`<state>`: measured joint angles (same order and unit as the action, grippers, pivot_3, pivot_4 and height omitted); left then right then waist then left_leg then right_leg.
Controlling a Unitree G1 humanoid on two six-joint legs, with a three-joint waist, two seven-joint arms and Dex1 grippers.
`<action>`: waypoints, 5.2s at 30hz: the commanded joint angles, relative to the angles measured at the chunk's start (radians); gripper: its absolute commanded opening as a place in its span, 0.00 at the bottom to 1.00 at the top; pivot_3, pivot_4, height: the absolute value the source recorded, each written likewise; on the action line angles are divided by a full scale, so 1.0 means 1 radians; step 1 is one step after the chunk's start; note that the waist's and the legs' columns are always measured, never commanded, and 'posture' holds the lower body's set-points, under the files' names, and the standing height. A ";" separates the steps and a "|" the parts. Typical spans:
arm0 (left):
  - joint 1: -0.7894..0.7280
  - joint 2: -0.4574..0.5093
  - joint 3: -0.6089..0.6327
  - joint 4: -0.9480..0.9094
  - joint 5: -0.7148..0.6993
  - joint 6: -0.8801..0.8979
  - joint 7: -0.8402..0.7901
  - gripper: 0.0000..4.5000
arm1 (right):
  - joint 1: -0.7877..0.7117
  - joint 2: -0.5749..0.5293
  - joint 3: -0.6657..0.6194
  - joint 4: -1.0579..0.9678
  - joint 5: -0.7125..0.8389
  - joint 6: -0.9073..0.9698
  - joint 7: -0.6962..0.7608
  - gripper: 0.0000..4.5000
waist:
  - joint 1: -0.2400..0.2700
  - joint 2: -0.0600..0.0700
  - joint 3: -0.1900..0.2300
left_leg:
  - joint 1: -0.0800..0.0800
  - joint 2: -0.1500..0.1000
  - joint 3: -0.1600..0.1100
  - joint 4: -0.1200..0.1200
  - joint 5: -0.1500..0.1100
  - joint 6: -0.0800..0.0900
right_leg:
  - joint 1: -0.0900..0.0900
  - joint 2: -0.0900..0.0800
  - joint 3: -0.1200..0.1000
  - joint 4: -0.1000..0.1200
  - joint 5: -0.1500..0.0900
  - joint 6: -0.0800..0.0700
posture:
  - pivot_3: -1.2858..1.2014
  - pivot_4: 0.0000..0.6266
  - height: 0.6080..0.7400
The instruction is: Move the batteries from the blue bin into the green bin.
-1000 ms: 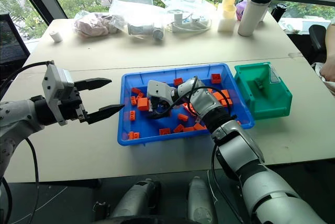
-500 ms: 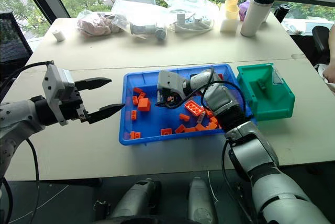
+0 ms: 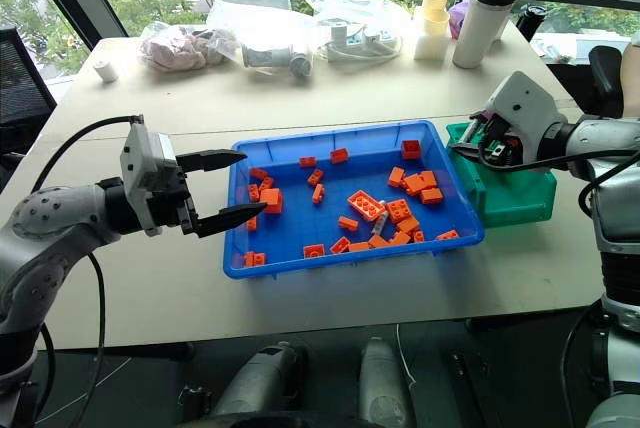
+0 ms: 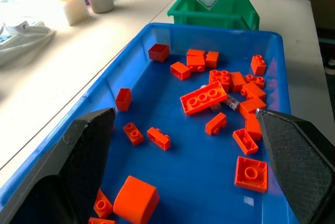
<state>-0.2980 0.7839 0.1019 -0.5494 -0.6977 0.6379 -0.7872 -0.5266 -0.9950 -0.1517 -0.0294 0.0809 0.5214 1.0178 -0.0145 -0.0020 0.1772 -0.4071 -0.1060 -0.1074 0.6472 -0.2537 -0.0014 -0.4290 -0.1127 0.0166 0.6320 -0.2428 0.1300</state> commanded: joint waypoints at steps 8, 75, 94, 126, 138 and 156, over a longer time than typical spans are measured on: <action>-0.041 -0.013 -0.012 0.019 0.030 -0.036 -0.037 1.00 | -0.010 -0.059 0.015 0.229 -0.068 -0.178 -0.073 0.60 | 0.004 0.000 0.000 | 0.000 -0.001 0.001 0.001 0.002 -0.003 | 0.000 0.000 0.000 0.000 0.000 0.000 | 0.52 0.24 1.00; -0.015 -0.034 -0.011 -0.017 0.063 -0.037 0.014 1.00 | -0.095 0.336 0.349 -0.160 0.130 0.217 -0.130 0.05 | 0.003 -0.002 -0.001 | 0.000 -0.001 -0.002 0.001 0.002 -0.003 | 0.001 0.000 -0.001 0.000 0.000 0.000 | 0.52 0.24 1.00; -0.019 -0.057 -0.025 -0.014 0.083 -0.047 0.012 1.00 | -0.102 0.155 0.382 -0.010 0.054 0.051 0.017 0.23 | 0.004 -0.002 -0.001 | 0.000 -0.001 -0.001 0.001 0.002 -0.003 | 0.001 0.000 -0.001 -0.001 0.000 0.000 | 0.52 0.24 1.00; -0.008 -0.078 -0.028 -0.029 0.101 -0.052 0.036 1.00 | -0.407 0.206 0.584 0.491 -0.199 -0.826 0.517 0.80 | 0.003 -0.002 -0.001 | 0.000 -0.001 -0.001 0.001 0.002 -0.004 | 0.001 0.001 -0.001 -0.001 0.000 0.000 | 0.52 0.24 1.00; 0.006 -0.075 -0.021 -0.045 0.098 -0.051 0.059 1.00 | -0.419 0.256 0.620 0.557 -0.248 -0.924 0.571 0.80 | 0.001 -0.002 -0.001 | 0.000 -0.001 -0.001 0.001 0.003 -0.004 | 0.001 0.001 -0.001 0.000 0.000 0.000 | 0.52 0.24 1.00; 0.010 -0.071 -0.023 -0.057 0.099 -0.047 0.075 1.00 | -0.448 0.317 0.563 0.563 -0.246 -0.857 0.544 0.01 | 0.001 -0.002 -0.001 | 0.000 -0.001 -0.002 0.001 0.003 -0.005 | 0.001 0.001 -0.001 0.000 0.000 0.000 | 0.52 0.24 1.00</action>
<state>-0.2872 0.7055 0.0545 -0.5654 -0.5978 0.6008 -0.7164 -0.9468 -0.6794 0.4604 0.5824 -0.2079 -0.3747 1.5749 -0.0134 -0.0042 0.1765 -0.4072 -0.1071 -0.1089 0.6485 -0.2509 -0.0062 -0.4285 -0.1117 0.0156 0.6319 -0.2428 0.1302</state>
